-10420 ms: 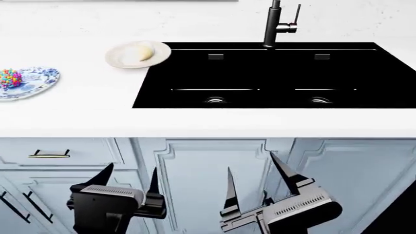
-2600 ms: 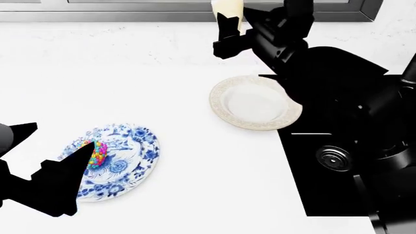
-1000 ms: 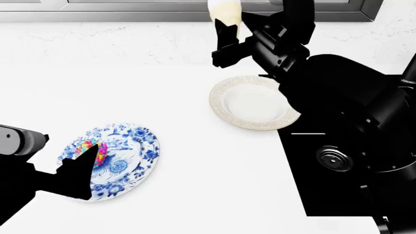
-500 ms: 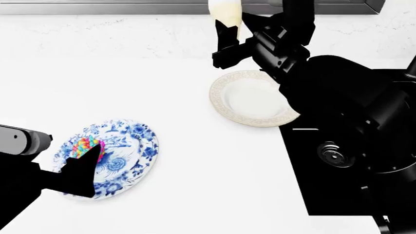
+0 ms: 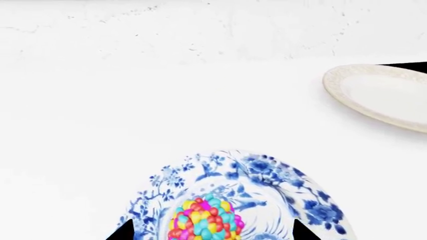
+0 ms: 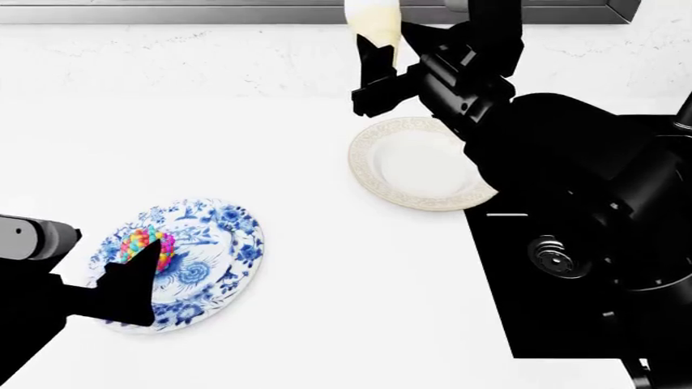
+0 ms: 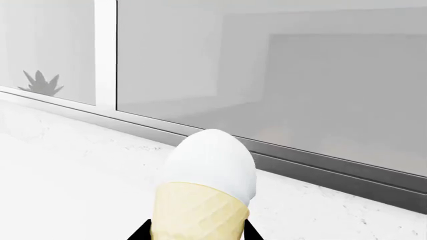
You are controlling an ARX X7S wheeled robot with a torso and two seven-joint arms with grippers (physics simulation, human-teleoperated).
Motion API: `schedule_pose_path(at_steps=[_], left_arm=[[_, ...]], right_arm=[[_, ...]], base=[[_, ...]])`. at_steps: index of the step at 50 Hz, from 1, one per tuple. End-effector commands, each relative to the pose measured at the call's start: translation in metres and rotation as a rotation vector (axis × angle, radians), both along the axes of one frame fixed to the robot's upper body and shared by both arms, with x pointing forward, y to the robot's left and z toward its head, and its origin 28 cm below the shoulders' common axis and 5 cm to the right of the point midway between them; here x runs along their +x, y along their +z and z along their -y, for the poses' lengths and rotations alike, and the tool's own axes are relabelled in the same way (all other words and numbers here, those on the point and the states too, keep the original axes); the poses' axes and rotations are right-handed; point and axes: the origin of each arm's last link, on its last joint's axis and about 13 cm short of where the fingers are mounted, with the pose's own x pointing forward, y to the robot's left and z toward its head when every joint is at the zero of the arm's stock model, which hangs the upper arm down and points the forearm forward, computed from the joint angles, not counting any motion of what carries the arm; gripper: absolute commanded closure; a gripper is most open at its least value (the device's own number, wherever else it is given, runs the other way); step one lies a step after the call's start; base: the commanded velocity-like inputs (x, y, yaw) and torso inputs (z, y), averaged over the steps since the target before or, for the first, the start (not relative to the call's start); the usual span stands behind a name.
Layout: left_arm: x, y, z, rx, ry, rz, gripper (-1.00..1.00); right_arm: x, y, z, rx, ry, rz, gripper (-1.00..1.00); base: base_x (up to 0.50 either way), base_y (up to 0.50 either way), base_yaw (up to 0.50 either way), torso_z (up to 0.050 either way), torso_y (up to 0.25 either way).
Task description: Move the dessert items from the plate to the tray.
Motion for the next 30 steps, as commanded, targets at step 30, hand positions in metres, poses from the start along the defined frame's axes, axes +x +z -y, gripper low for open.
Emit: schedule_pose_path(at_steps=[30], left_arm=[[0.0048, -0.0077, 0.0002, -0.029, 0.025, 0.020, -1.00]], right_arm=[[-0.0052, 0.0011, 0.0017, -0.029, -0.005, 0.019, 1.00]], base=[[0.00, 0.00, 0.00, 0.000, -0.098]])
